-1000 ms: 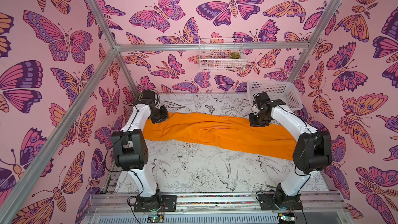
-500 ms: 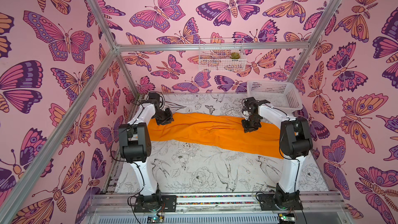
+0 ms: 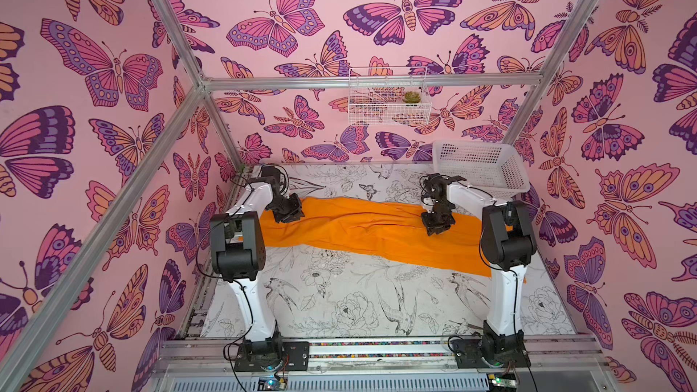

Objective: Roll up the long pants
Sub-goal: Fold the long pant at the center of the board.

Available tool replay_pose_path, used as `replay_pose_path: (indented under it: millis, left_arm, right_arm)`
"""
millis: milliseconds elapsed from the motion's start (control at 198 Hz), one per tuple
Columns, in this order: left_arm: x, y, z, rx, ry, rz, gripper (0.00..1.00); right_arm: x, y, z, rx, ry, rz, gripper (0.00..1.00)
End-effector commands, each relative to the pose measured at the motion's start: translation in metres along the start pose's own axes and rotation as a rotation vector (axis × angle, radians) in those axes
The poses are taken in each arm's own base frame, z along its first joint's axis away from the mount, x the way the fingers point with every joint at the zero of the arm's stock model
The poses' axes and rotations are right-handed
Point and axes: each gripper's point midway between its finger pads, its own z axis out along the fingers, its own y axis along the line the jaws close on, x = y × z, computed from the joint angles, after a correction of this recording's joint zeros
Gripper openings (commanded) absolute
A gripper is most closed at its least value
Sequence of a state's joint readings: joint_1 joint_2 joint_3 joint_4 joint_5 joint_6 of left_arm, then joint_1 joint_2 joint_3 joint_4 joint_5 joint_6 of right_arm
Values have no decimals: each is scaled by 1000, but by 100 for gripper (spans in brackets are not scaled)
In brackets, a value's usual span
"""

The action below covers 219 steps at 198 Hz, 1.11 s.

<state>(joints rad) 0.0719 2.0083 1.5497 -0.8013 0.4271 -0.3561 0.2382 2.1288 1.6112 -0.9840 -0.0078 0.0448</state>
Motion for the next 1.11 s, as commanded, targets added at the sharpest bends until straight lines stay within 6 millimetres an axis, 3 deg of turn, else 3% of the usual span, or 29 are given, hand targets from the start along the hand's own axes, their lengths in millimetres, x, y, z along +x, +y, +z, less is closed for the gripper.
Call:
replay_pose_path:
  millis: [0,40,283,616,844,1101]
  left_arm:
    - [6,10,4,-2,30,-14,23]
    - [6,12,5,-4,30,-18,23]
    - [9,22,15,-13,50,-45,22]
    - [9,32,21,-36,56,-64,20]
    - [1,46,26,-35,63,-123,19]
    - [-13,68,22,-25,45,-194,18]
  right_arm:
    - [1,-2,5,-10,26,3,14]
    - [2,-4,4,-5,24,8,0]
    - [11,-6,-12,6,-7,23,0]
    - [36,-2,-66,-29,-118,88,0]
    - [84,-5,-72,-1,-65,124,0]
    - [140,7,-50,-53,35,207,0]
